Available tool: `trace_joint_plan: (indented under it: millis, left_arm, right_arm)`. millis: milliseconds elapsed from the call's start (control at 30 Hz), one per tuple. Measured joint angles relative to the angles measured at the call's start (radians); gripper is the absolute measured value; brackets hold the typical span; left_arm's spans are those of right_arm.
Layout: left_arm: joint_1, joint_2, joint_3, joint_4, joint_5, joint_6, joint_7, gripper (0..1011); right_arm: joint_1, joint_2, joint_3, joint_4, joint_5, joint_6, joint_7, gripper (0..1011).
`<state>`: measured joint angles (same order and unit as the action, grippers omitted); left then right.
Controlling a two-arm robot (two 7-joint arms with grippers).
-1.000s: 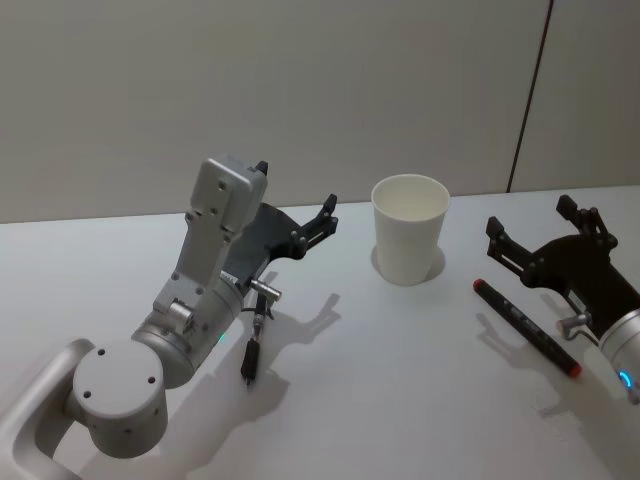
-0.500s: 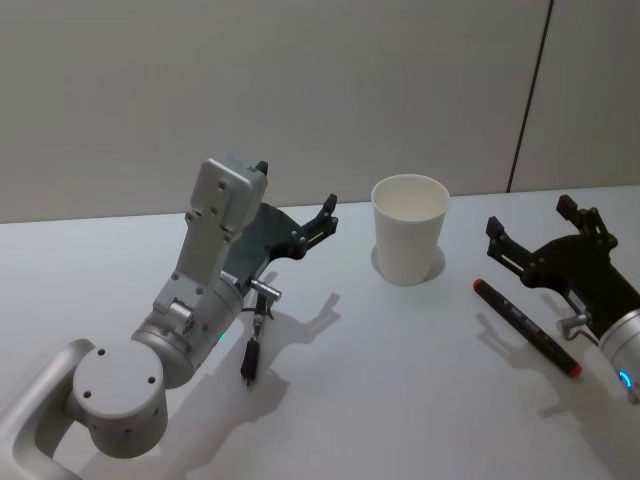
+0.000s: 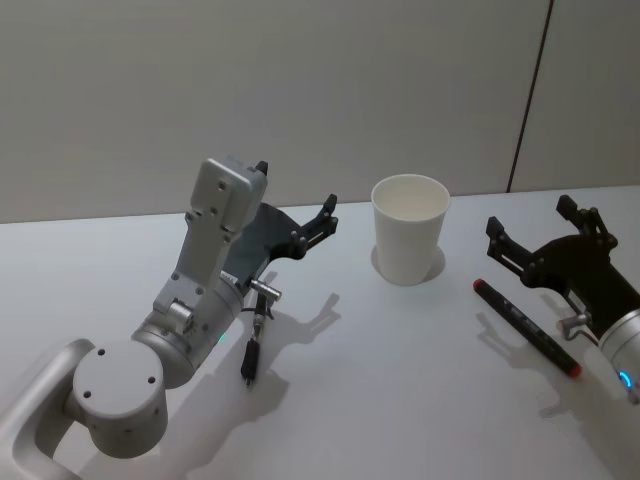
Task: Place the pen into the pen holder.
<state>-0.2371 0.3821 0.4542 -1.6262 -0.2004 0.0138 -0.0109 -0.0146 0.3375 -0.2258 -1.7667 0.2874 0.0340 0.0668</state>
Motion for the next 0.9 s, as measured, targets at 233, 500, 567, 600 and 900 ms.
trace_joint_plan:
  millis: [233,500,567,600,900]
  left_arm:
    - [0.000,0.000,0.000,0.000,0.000,0.000,0.000,1001]
    - [0.000,0.000,0.000,0.000,0.000,0.000,0.000,1001]
    - [0.000,0.000,0.000,0.000,0.000,0.000,0.000,1001]
    - [0.000,0.000,0.000,0.000,0.000,0.000,0.000,1001]
    - [0.000,0.000,0.000,0.000,0.000,0.000,0.000,1001]
  right_arm:
    - [0.000,0.000,0.000,0.000,0.000,0.000,0.000,1001]
    - [0.000,0.000,0.000,0.000,0.001,0.000,0.001,1001]
    - [0.000,0.002,0.002,0.000,0.003,0.002,0.003,1001]
    - [0.000,0.002,0.003,0.000,0.004,0.002,0.004,1001]
    - [-0.009,0.017,0.015,-0.013,0.025,0.021,0.014,1001]
